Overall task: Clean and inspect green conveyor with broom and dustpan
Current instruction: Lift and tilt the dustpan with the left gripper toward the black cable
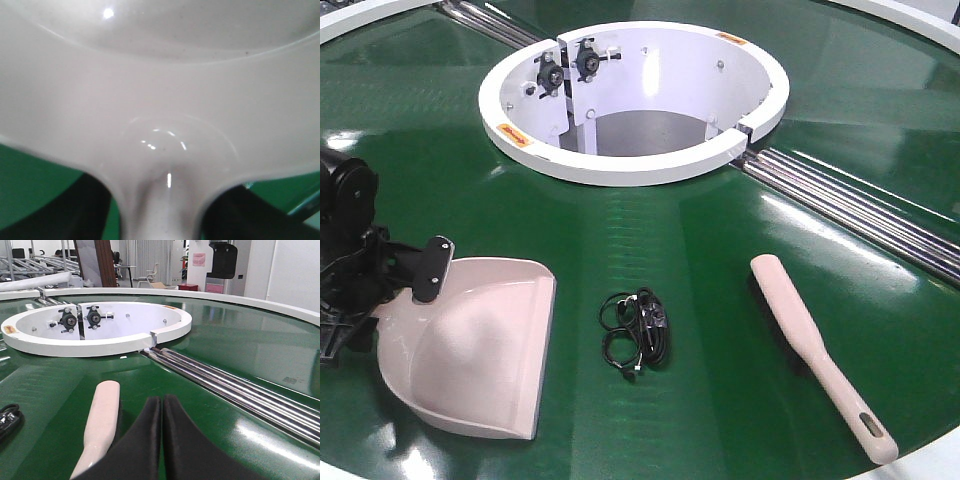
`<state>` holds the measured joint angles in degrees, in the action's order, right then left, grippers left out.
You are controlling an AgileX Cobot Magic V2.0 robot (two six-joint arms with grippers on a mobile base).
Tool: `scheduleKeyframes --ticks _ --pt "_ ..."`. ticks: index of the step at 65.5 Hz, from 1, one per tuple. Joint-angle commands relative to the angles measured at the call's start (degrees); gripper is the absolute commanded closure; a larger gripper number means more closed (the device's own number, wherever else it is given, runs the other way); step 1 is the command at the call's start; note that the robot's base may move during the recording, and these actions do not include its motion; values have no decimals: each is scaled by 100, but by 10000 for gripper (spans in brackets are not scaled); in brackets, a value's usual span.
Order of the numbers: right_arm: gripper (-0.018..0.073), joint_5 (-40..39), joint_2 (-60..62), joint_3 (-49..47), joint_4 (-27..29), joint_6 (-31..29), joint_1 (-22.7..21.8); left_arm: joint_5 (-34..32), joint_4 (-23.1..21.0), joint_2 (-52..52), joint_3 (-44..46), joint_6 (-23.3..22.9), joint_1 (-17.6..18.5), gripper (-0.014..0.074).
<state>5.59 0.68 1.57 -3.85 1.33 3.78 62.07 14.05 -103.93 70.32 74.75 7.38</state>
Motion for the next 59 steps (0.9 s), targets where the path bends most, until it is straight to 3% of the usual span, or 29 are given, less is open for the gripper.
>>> scheduleKeyframes --ticks 1,16,29,40,53,59 --pt "568 -421 56 20 -26 -56 -20 99 155 244 149 7 24 381" --pt "568 -421 56 20 -26 -56 -20 196 109 273 149 -9 30 606" --pt "568 -421 56 20 -26 -56 -20 182 106 556 266 -9 30 604" --pt "568 -421 56 20 -26 -56 -20 165 -169 746 289 -9 50 604" --pt "568 -421 56 20 -26 -56 -20 295 -25 751 289 -32 397 604" --pt "568 -421 56 20 -26 -56 -20 314 73 720 289 -250 515 604"
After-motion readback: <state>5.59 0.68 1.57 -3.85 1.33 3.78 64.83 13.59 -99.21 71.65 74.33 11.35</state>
